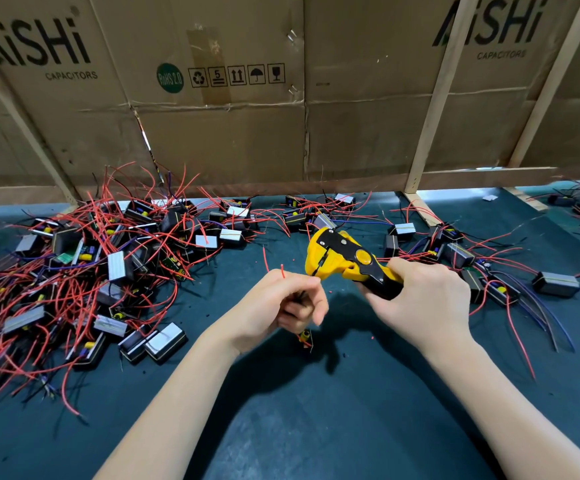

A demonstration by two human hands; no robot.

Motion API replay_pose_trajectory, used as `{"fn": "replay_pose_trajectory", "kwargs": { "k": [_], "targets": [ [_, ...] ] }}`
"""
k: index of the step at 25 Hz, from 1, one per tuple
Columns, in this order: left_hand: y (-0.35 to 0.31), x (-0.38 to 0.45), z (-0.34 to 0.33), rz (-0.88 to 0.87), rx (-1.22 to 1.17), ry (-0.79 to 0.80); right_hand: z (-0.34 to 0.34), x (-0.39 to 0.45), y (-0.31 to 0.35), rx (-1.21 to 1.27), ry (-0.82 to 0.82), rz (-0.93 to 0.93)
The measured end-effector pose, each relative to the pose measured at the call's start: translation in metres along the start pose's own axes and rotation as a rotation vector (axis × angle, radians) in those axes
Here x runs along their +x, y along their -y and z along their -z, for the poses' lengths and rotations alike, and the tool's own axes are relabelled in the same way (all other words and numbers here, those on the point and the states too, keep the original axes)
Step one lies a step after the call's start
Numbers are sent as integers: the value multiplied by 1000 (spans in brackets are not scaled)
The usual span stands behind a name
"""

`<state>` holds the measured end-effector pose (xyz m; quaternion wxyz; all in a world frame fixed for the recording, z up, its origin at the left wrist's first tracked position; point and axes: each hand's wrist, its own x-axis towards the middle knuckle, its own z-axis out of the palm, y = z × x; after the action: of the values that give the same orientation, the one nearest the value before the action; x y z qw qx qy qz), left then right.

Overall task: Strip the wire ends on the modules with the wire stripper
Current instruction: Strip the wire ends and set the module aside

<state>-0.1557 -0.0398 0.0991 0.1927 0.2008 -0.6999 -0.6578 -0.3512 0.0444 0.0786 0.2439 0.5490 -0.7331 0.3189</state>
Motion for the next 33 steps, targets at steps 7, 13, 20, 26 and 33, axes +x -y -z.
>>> {"fn": "replay_pose_trajectory", "kwargs": {
  "k": [7, 13, 20, 26, 33],
  "targets": [
    [4, 7, 3, 9, -361, -10, -10, 1, -10, 36, 13, -150],
    [18, 15, -16, 53, -161, -153, -15, 1, -15, -8, -16, -152],
    [22, 14, -21, 39, 116, -228, -16, 1, -17, 0, 5, -174],
    [18, 11, -10, -109, -36, -309, -17, 0, -19, -46, 1, -143],
    [20, 11, -5, -144, 206, -529, -18, -1, -18, -58, 15, -137]
  ]
}}
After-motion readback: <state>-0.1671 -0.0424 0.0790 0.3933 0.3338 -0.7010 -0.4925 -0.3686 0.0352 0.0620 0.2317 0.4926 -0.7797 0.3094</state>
